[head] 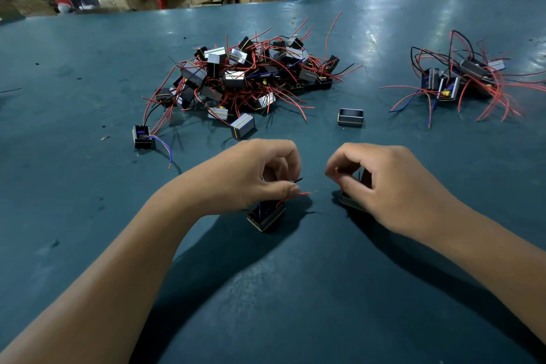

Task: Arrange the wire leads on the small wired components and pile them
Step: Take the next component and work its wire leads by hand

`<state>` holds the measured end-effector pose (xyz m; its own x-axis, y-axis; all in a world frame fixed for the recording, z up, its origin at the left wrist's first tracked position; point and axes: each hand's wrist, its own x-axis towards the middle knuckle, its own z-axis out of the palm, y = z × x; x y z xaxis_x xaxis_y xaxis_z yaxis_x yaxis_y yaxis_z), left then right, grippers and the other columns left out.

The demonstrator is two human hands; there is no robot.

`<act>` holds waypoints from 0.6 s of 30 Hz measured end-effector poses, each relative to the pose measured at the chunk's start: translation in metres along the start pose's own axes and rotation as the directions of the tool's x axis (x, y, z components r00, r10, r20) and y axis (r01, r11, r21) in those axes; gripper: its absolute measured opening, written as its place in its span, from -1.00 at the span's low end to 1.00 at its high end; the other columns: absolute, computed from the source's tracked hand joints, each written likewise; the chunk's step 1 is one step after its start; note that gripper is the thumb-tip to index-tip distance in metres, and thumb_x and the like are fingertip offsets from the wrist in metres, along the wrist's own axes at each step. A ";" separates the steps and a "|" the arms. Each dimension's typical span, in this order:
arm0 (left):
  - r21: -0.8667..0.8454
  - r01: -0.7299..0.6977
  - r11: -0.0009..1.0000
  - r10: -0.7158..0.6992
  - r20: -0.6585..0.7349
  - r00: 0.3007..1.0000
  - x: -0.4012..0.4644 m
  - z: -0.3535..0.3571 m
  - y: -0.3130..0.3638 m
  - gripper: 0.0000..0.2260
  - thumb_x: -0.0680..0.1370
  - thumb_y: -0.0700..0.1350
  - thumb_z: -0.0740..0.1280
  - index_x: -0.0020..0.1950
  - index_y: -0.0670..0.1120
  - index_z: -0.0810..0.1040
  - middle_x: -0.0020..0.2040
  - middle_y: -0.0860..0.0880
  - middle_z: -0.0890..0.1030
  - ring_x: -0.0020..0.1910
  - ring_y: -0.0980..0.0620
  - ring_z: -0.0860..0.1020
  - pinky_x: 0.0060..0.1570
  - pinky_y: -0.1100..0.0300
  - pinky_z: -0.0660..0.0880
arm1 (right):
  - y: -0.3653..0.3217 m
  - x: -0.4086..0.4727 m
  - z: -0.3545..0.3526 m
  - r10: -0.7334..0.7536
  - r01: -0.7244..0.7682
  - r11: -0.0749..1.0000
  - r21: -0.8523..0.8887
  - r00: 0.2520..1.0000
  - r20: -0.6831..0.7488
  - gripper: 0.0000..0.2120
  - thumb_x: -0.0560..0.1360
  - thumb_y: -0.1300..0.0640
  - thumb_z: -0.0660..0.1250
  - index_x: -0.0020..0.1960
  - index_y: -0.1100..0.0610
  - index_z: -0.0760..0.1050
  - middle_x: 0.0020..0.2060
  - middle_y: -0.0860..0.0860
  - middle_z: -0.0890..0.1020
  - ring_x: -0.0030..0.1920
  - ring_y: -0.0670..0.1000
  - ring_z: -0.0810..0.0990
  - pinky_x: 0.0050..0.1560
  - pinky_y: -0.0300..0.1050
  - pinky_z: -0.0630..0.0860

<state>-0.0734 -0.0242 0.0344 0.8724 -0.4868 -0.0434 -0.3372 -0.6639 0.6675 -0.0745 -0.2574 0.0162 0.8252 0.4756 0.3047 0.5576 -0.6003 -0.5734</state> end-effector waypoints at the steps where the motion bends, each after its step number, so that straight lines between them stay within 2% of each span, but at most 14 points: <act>1: 0.034 -0.017 0.999 0.017 -0.011 1.000 -0.001 -0.001 0.001 -0.87 0.53 -0.08 0.49 -0.07 0.00 0.55 -0.20 0.16 0.58 -0.29 0.17 0.52 -0.26 0.33 0.40 | 0.002 0.001 -0.003 0.009 -0.008 1.000 -0.019 1.000 0.003 -0.83 0.50 0.31 0.38 -0.05 0.06 0.61 -0.21 -0.17 0.65 -0.17 -0.21 0.56 -0.15 -0.48 0.36; 3: 0.087 -0.056 0.995 0.061 -0.049 0.997 -0.002 -0.002 0.003 -0.88 0.51 -0.07 0.50 -0.08 0.06 0.57 -0.14 0.19 0.51 -0.25 0.13 0.50 -0.25 0.37 0.36 | 0.005 0.003 -0.007 0.031 -0.030 0.999 -0.025 0.999 0.017 -0.84 0.52 0.27 0.36 -0.03 0.03 0.62 -0.19 -0.16 0.64 -0.26 -0.20 0.53 -0.21 -0.47 0.35; 5: 0.099 -0.087 0.991 0.094 -0.066 0.993 -0.003 -0.002 0.004 -0.87 0.50 -0.10 0.51 -0.10 0.10 0.59 -0.15 0.11 0.47 -0.26 0.04 0.46 -0.24 0.25 0.40 | 0.005 0.003 -0.009 0.042 -0.041 0.999 -0.023 0.998 0.037 -0.84 0.51 0.24 0.36 -0.04 0.00 0.62 -0.18 -0.13 0.61 -0.32 -0.16 0.50 -0.24 -0.44 0.34; 9: 0.111 -0.099 0.989 0.099 0.005 0.995 -0.004 0.001 0.006 -0.90 0.53 -0.17 0.47 -0.07 0.04 0.69 -0.24 0.04 0.51 -0.26 0.03 0.48 -0.21 0.10 0.45 | 0.001 0.002 -0.013 0.066 -0.066 0.997 -0.039 0.998 0.013 -0.88 0.48 0.18 0.42 -0.12 -0.04 0.63 -0.21 -0.12 0.56 -0.19 -0.15 0.52 -0.20 -0.42 0.36; 12: 0.140 -0.078 0.987 0.074 0.039 0.997 -0.004 0.003 0.006 -0.89 0.52 -0.17 0.44 -0.03 0.03 0.70 -0.21 0.03 0.57 -0.21 0.05 0.53 -0.16 0.16 0.48 | -0.001 0.001 -0.015 0.150 -0.150 0.988 -0.026 0.989 -0.016 -0.84 0.49 0.16 0.39 -0.15 -0.09 0.64 -0.32 -0.12 0.64 -0.25 -0.14 0.57 -0.22 -0.35 0.43; 14: 0.175 -0.064 0.983 0.059 0.035 0.998 -0.003 0.004 0.006 -0.92 0.51 -0.12 0.47 -0.02 0.03 0.69 -0.24 0.03 0.56 -0.25 0.07 0.52 -0.20 0.19 0.46 | -0.002 0.000 -0.018 0.200 -0.200 0.980 -0.002 0.980 -0.002 -0.82 0.50 0.15 0.36 -0.15 -0.12 0.64 -0.35 -0.16 0.66 -0.30 -0.15 0.60 -0.21 -0.29 0.48; 18: 0.232 -0.039 0.972 0.038 0.008 0.999 0.001 0.008 0.006 -0.97 0.53 -0.07 0.47 -0.07 0.01 0.65 -0.31 0.07 0.54 -0.32 0.12 0.47 -0.31 0.33 0.34 | -0.004 -0.001 -0.023 0.226 -0.241 0.963 0.117 0.965 0.130 -0.90 0.46 0.10 0.43 -0.15 -0.11 0.65 -0.29 -0.21 0.69 -0.30 -0.20 0.64 -0.24 -0.35 0.51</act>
<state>-0.0776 -0.0331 0.0327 0.8560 -0.5164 -0.0241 -0.4439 -0.7582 0.4777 -0.0758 -0.2699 0.0356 0.9109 0.4073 0.0657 0.3276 -0.6174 -0.7152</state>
